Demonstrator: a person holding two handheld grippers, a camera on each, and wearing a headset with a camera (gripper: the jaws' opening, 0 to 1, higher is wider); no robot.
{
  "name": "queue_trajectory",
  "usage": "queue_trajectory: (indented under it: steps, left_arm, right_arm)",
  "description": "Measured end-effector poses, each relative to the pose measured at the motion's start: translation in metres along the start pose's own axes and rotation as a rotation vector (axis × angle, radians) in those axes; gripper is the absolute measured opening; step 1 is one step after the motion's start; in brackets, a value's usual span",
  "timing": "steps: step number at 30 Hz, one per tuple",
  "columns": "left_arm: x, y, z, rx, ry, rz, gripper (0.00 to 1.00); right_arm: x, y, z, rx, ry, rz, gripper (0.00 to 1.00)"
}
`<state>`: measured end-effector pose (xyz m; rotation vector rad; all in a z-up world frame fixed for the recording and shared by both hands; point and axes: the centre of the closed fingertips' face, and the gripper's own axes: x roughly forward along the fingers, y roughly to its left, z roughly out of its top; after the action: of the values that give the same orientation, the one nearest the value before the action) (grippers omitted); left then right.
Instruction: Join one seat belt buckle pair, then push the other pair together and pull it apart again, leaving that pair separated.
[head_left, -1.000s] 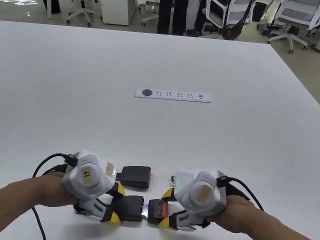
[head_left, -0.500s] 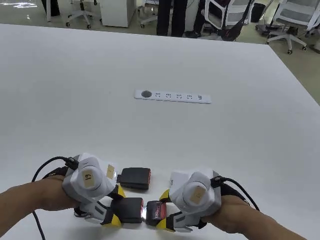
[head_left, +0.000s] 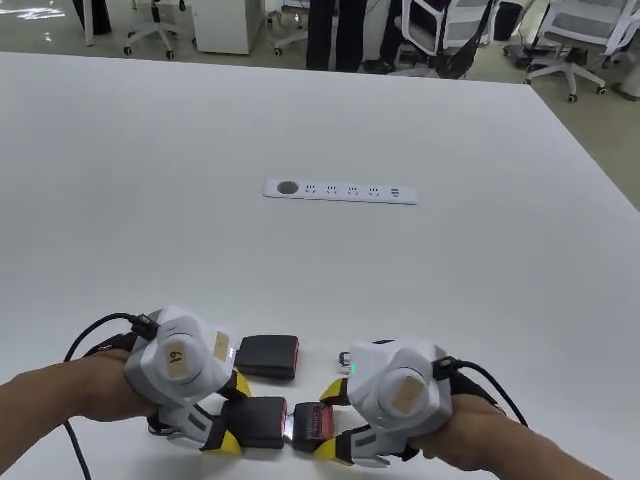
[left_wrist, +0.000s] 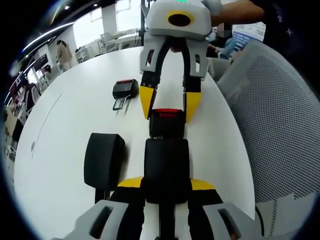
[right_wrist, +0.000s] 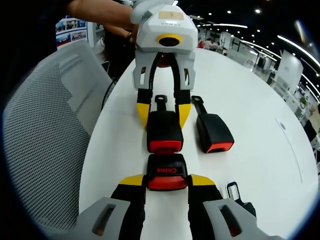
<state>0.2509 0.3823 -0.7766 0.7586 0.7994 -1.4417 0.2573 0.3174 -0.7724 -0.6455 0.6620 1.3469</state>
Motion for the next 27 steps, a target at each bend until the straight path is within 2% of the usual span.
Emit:
queue_trajectory:
  steps: [3, 10, 13, 16, 20, 23, 27]
  left_arm:
    - [0.0002, 0.0003, 0.0003, -0.001, -0.001, -0.003, 0.33]
    - [0.0, 0.0003, 0.0018, 0.002, 0.009, -0.004, 0.34]
    - [0.001, 0.0008, 0.0022, 0.017, 0.032, -0.011, 0.34]
    - [0.0016, 0.0021, 0.0011, 0.023, 0.038, -0.017, 0.33]
    - [0.0011, 0.0023, -0.0012, 0.013, 0.018, -0.016, 0.33]
    - [0.001, 0.0025, -0.0015, 0.008, 0.013, -0.015, 0.33]
    - [0.0014, 0.003, -0.0017, 0.003, 0.011, -0.011, 0.34]
  right_arm:
    - [-0.0001, 0.0008, 0.0008, 0.003, -0.009, 0.003, 0.28]
    - [-0.0017, 0.005, 0.0012, -0.012, 0.021, -0.005, 0.3]
    - [-0.0012, 0.0051, 0.0029, -0.022, 0.021, -0.005, 0.29]
    - [-0.0018, 0.0054, 0.0039, -0.031, 0.016, -0.002, 0.28]
    - [-0.0017, 0.005, 0.003, -0.026, 0.011, -0.002, 0.28]
    - [-0.0021, 0.0045, 0.0019, -0.021, -0.016, 0.005, 0.28]
    - [-0.0031, 0.0057, 0.0019, -0.012, -0.023, 0.002, 0.29]
